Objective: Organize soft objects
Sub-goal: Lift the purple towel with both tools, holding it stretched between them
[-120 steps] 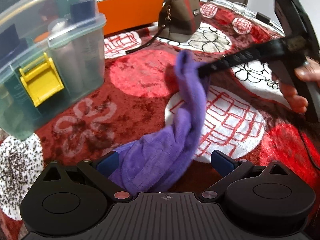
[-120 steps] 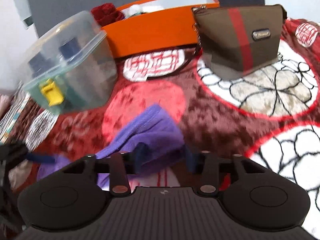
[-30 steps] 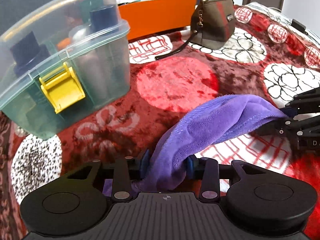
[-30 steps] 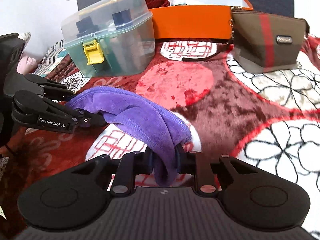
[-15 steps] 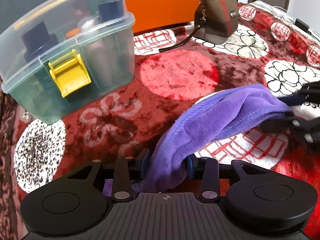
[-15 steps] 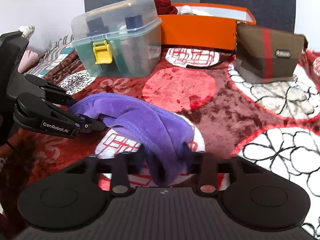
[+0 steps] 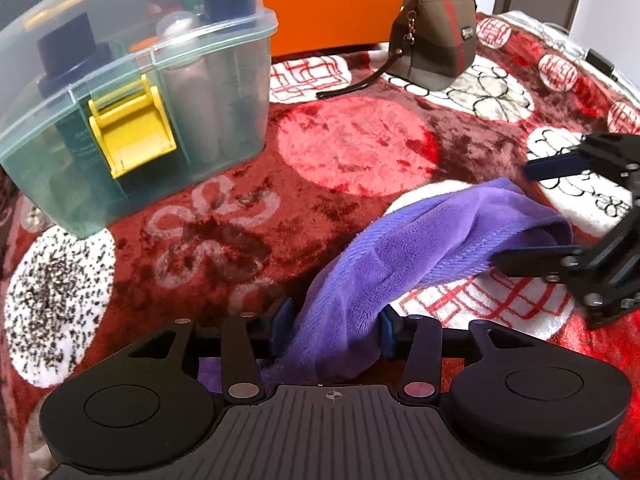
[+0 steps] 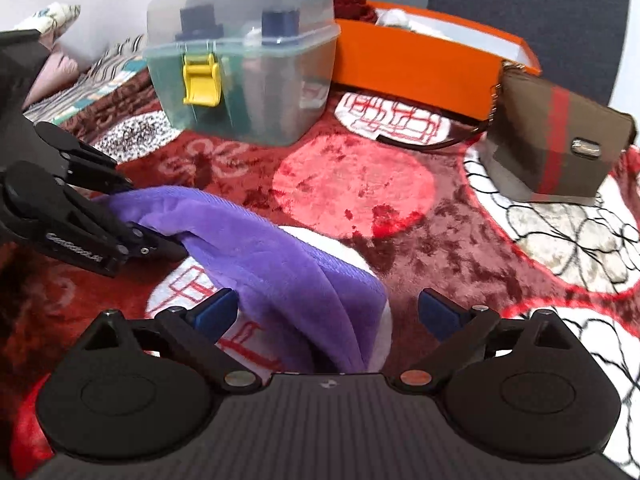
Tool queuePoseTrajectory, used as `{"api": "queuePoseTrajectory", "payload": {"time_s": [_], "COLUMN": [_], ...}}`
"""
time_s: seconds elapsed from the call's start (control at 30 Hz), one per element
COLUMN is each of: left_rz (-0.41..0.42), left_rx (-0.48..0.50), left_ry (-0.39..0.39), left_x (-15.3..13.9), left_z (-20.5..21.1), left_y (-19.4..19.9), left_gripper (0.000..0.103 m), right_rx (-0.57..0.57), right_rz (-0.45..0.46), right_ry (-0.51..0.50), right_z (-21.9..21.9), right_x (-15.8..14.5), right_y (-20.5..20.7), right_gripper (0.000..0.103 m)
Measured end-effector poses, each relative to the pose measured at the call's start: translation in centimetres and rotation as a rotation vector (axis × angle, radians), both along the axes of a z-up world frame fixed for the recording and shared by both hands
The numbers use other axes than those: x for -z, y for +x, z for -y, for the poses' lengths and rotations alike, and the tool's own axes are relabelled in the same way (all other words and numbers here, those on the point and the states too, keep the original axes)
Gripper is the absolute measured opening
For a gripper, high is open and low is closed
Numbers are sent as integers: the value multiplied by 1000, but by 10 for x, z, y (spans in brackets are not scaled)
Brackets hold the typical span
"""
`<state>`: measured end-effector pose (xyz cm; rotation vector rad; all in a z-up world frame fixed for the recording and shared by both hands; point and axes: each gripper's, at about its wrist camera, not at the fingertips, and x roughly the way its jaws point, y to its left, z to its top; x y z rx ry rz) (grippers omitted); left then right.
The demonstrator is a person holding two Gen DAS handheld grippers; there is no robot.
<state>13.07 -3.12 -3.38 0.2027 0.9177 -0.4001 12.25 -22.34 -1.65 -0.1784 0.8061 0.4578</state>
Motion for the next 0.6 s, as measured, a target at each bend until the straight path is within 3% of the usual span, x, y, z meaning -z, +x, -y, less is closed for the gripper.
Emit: {"api": "queuePoseTrajectory", "payload": {"time_s": [0.3,0.4,0.53,0.6], "left_rz": [11,21,38,53], "left_rx": [49,49,8,-8], "left_ry": [-13,6,16,28], "left_x": [6,7,7,7], "left_z": [8,11,10,11], "left_y": [2,1,-1,-2], "left_gripper": [103,103,103,103], "right_rx": [-45,-33,6,31], "right_rz": [-91,-81,-52,-51], "right_ry": [10,2,17,42], "right_z": [-9,-10,-4,2], "right_x": [16,16,15,15], "right_y": [18,17,13,16], "right_gripper": [95,86,60,52]}}
